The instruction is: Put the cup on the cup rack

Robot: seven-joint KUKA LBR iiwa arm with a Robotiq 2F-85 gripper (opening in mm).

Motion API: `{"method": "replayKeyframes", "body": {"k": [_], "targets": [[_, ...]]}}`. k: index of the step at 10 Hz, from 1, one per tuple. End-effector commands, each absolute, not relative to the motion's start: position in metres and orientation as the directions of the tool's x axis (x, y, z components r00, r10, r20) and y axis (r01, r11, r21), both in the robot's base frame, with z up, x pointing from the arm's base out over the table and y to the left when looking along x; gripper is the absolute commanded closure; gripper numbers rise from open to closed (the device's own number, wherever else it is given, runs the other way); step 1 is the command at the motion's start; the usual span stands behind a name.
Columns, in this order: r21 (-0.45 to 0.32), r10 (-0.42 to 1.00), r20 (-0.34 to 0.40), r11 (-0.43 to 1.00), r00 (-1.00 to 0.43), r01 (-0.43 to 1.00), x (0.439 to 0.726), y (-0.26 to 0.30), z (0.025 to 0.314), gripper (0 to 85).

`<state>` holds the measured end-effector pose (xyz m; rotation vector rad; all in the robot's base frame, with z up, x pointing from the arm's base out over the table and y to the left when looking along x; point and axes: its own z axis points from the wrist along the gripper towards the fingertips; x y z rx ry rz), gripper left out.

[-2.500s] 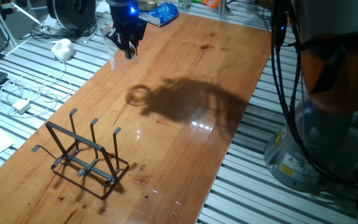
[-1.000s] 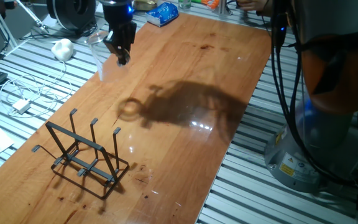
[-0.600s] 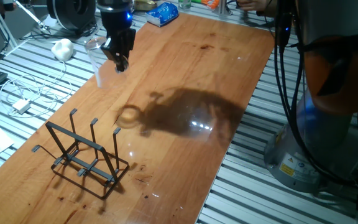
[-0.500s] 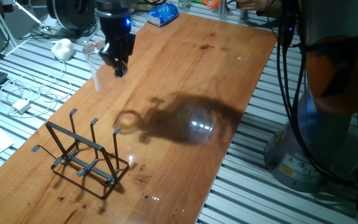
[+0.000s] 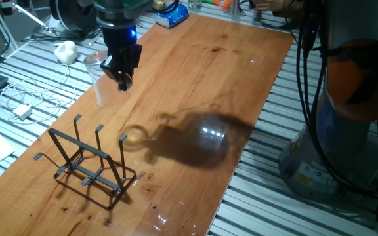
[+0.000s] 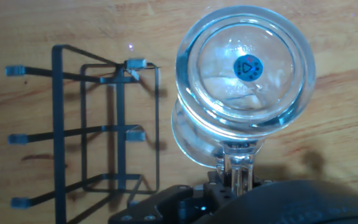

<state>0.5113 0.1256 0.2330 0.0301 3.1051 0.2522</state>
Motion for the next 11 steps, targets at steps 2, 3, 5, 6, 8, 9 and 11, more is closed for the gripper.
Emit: {"method": "replayKeyframes", "body": {"k": [2,3,5,6,8,9,11], "targets": [[0.158,0.019,-0.029,0.987,-0.999,0.014,0.5144,0.1222,0.2299,85.0],[0.144,0.015,-0.033,0.990,-0.999,0.010,0.5144,0.1222,0.2299,85.0],[0.081,0.000,-0.071,0.997,-0.997,-0.005,0.5144,0.1222,0.2299,85.0],[0.071,0.006,-0.078,0.997,-0.997,0.001,0.5144,0.1222,0.2299,85.0],[0.091,-0.047,-0.078,0.994,-0.996,-0.054,0.5144,0.1222,0.2299,85.0],[0.098,-0.051,-0.076,0.993,-0.996,-0.059,0.5144,0.1222,0.2299,85.0],[0.113,-0.040,-0.073,0.992,-0.997,-0.048,0.5128,0.1318,0.2334,85.0]]}}
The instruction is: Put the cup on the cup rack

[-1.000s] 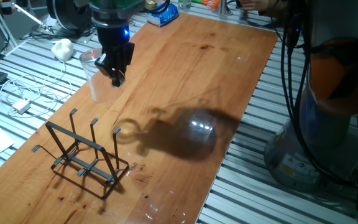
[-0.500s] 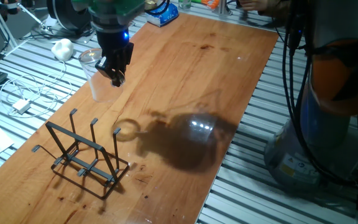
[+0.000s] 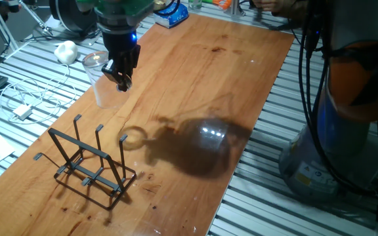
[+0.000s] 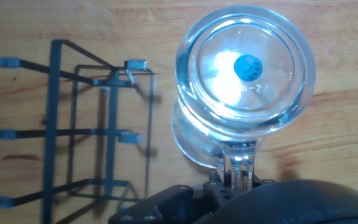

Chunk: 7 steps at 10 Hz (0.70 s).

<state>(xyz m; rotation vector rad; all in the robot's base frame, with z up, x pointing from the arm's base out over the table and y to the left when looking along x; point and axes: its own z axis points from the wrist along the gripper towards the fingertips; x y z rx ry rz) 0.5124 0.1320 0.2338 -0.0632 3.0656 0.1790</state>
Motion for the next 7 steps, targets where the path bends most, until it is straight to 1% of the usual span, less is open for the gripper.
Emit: {"method": "replayKeyframes", "body": {"k": [1,4,7], "targets": [[0.119,-0.028,-0.071,0.992,-0.997,-0.036,0.510,0.141,0.236,85.0],[0.117,0.009,-0.072,0.993,-0.997,0.001,0.504,0.165,0.237,85.0],[0.114,0.037,-0.087,0.993,-0.996,0.027,0.502,0.182,0.230,85.0]]}}
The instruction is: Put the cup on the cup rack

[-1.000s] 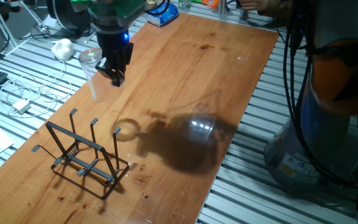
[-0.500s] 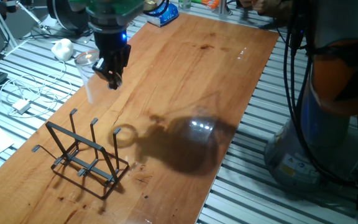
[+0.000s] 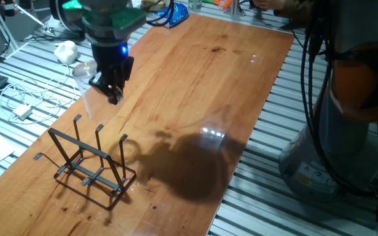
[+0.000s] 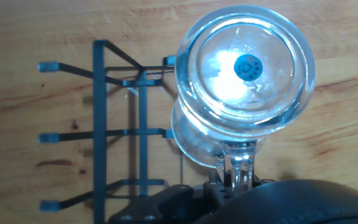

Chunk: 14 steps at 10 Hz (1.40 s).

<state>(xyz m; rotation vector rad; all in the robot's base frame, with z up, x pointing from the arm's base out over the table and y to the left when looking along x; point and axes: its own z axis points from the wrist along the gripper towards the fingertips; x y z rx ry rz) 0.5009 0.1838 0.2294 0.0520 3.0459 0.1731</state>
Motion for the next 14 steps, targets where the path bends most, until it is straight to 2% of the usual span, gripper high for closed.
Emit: {"method": "replayKeyframes", "body": {"k": [1,4,14], "targets": [[0.114,0.051,-0.094,0.993,-0.994,0.040,0.499,0.190,0.226,85.0],[0.103,0.077,-0.106,0.993,-0.991,0.066,0.497,0.207,0.219,85.0],[0.103,0.075,-0.139,0.993,-0.987,0.061,0.502,0.208,0.191,85.0]]}}
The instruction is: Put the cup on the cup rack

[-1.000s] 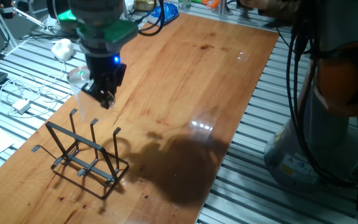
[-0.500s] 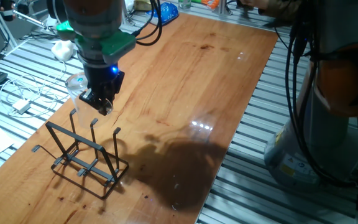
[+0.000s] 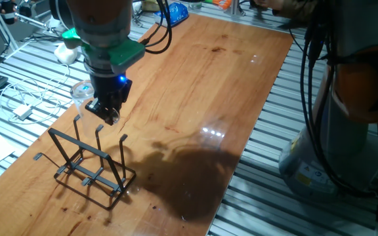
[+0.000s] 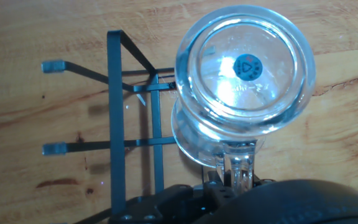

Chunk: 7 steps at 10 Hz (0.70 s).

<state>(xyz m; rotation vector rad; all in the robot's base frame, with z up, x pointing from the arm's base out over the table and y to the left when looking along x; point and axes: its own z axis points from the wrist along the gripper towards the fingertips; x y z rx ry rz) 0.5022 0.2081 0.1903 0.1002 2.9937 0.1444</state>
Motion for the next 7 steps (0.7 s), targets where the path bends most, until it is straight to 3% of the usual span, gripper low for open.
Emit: {"method": "replayKeyframes", "body": {"k": [1,7], "targets": [[0.095,0.064,-0.142,0.994,-0.988,0.051,0.502,0.208,0.188,85.0],[0.076,0.014,-0.148,0.997,-0.989,0.002,0.503,0.207,0.175,85.0]]}}
